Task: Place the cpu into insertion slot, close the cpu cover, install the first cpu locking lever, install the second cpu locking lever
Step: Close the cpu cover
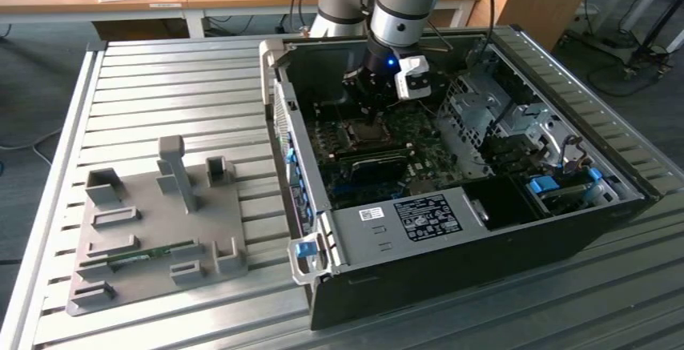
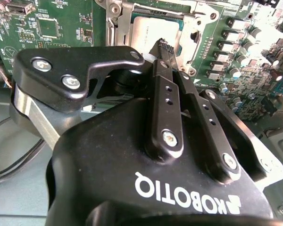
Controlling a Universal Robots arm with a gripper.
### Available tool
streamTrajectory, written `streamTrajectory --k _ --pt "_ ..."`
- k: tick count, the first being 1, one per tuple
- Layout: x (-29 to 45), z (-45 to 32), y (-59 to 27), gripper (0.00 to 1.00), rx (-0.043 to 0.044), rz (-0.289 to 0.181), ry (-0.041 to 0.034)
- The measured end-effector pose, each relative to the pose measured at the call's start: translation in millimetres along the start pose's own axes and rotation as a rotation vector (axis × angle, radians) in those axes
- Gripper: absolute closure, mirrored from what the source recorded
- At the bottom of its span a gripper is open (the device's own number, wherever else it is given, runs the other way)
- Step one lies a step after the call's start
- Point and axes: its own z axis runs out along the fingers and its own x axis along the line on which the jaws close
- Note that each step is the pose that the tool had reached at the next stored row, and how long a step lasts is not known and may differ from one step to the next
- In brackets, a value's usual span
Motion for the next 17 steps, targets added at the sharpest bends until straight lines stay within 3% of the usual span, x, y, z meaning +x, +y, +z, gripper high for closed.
streamTrajectory --k 3,17 --pt "0.0 0.0 0.0 0.89 0.0008 -0.022 0.0005" --pt "0.0 0.0 0.0 0.89 0.0013 -0.037 0.0009"
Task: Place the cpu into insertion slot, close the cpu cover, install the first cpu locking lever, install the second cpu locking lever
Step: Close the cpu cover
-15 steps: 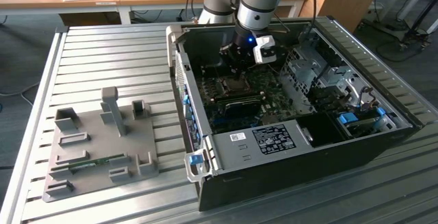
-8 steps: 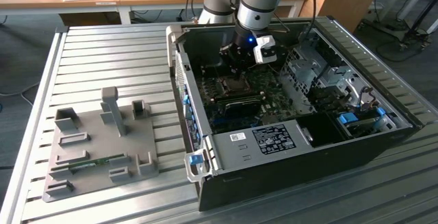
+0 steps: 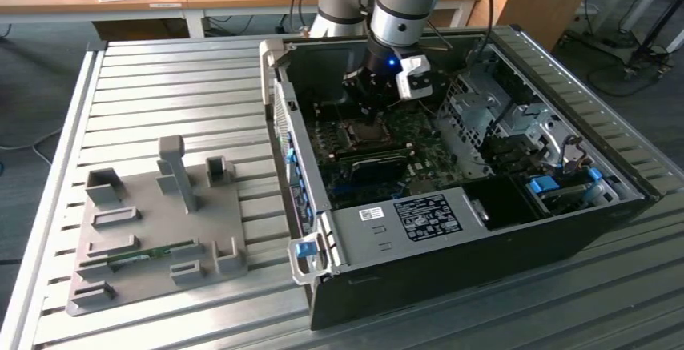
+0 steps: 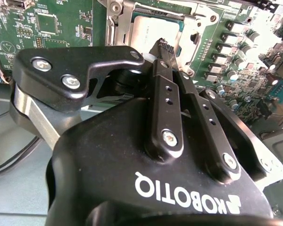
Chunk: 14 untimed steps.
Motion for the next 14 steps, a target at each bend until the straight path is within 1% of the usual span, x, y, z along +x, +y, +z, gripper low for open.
streamTrajectory --k 2,11,14 --pt "0.0 0.0 0.0 0.89 0.0003 -0.010 0.0002" --pt "0.0 0.0 0.0 0.89 0.0003 -0.012 0.0002" --pt "0.0 0.0 0.0 0.89 0.0006 -0.024 0.0001"
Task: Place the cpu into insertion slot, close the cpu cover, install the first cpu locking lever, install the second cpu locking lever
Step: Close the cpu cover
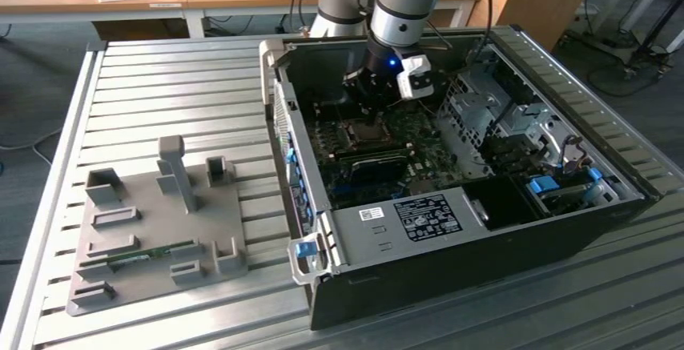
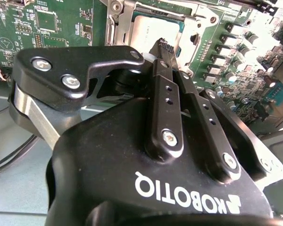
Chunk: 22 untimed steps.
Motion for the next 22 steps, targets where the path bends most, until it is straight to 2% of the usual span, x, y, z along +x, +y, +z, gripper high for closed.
streamTrajectory --k 11,22 --pt "0.0 0.0 0.0 0.89 0.0025 -0.099 -0.0008" --pt "0.0 0.0 0.0 0.89 0.0025 -0.102 -0.0008"
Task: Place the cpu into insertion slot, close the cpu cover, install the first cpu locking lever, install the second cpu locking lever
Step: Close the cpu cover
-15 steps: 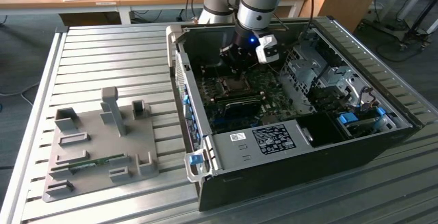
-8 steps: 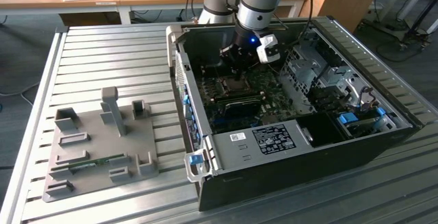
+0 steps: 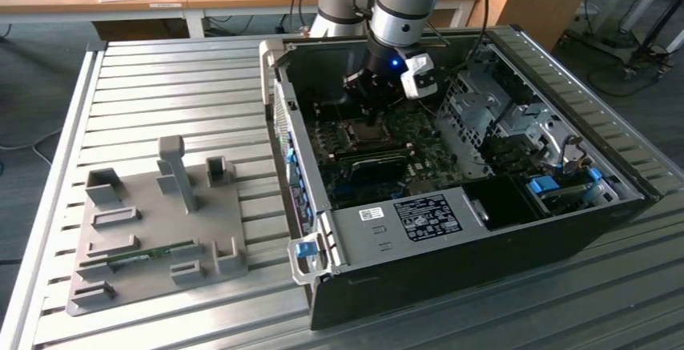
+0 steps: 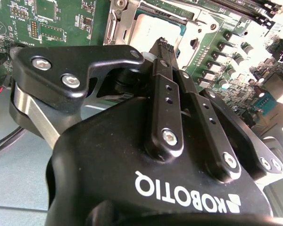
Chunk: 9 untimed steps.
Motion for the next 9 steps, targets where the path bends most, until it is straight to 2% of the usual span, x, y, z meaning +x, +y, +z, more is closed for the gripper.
streamTrajectory --k 9 --pt "0.0 0.0 0.0 0.89 0.0011 -0.036 0.0009"
